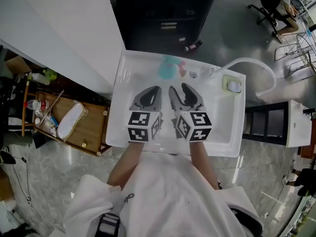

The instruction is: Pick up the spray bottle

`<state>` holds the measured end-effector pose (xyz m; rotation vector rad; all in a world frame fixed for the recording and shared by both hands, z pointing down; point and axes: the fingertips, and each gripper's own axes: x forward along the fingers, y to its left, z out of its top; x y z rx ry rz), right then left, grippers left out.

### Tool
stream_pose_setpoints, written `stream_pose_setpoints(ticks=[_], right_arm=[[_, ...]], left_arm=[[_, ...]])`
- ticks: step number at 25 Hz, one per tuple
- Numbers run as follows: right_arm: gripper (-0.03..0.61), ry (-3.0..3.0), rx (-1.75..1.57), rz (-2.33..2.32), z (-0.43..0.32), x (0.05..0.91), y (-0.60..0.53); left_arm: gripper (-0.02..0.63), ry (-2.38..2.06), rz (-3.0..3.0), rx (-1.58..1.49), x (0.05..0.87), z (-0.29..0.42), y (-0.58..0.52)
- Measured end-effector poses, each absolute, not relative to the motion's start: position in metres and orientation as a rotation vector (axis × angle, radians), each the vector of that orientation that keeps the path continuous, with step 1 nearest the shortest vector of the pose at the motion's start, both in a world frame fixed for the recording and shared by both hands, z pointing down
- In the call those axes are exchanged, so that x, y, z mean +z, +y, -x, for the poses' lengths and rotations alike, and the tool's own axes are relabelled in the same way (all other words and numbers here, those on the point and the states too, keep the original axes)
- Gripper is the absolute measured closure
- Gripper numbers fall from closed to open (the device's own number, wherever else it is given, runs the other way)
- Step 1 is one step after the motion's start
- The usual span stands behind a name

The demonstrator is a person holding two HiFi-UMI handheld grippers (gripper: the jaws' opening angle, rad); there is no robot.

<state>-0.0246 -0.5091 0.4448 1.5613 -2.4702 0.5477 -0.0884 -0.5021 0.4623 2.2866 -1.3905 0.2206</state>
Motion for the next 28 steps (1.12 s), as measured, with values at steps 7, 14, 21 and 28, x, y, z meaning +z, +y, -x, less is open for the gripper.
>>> stream_pose_setpoints(ticks=[7,14,21,28], right_arm=[[0.336,-2.5,0.481,-1.541,0.026,0.442,-0.531],[0.283,-2.499,0.41,-1.549,0.017,0.445,-0.561],[0.26,-2.51,0.36,-1.495,0.016,0.45,-0.589],[0.25,-2.54,0.356,-1.419,0.024,0.46,-0.605]], left_arm=[[0.58,-1.412,-2.254,0.264,0.474,0.093,-0.509],[0.58,-1.433,-2.212,0.287,0.484,0.094,-0.518],[0.58,-1.463,-2.166,0.309,0.496,0.095,-0.528],[0.58,-1.486,-2.129,0.316,0.504,0.095,-0.537]])
